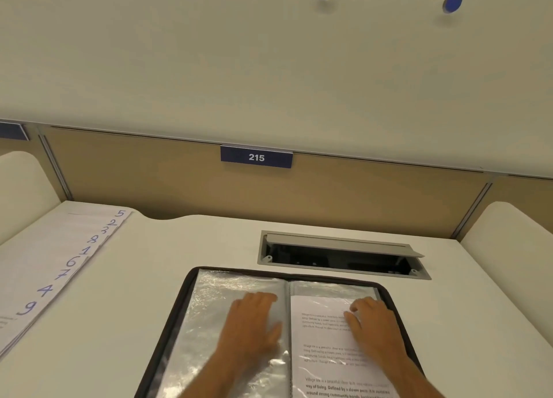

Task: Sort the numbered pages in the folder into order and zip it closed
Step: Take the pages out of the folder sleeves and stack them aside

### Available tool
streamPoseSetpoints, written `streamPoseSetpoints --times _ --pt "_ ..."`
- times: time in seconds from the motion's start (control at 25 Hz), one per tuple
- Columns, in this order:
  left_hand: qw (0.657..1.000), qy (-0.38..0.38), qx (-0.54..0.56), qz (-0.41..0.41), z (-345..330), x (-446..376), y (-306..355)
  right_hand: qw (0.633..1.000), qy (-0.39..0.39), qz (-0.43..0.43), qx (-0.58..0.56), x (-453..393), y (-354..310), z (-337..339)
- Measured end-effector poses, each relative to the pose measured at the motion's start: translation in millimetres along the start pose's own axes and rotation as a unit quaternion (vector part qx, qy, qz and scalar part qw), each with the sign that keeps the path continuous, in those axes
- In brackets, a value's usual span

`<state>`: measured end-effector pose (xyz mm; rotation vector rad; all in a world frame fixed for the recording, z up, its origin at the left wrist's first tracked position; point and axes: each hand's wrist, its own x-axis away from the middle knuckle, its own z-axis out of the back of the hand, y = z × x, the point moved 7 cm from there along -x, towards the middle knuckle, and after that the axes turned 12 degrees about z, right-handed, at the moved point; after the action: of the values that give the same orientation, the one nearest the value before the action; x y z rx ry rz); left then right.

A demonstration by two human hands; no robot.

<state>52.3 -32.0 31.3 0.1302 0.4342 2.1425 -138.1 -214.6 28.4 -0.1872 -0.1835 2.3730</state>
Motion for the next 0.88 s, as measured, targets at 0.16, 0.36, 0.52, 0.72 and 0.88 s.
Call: streamPoseSetpoints --times 0.16,0.36,0.52,0.72,0.88 --pt "0.994 -0.056 -0.064 0.07 -52.1 -22.7 9.0 0.997 -0.059 0.008 -0.048 -34.0 -8.3 -16.5" --pt "0.996 -0.027 -0.064 0.048 -71.6 -25.8 0.0 0.991 -0.125 0.047 -0.003 -61.1 -17.4 -23.2" --pt "0.997 0.019 -0.061 0.035 -73.5 -25.5 -1.0 0.995 -0.094 0.035 -0.006 -71.6 -18.0 -13.9" --pt "0.998 0.008 -0.046 0.046 -78.0 -24.8 -1.8 0.997 -0.061 0.049 0.012 -74.8 -22.1 -7.2" --pt "0.998 0.025 -0.04 0.041 -75.1 -25.0 -0.6 0.991 -0.091 0.063 0.069 -75.2 -29.4 -2.3"
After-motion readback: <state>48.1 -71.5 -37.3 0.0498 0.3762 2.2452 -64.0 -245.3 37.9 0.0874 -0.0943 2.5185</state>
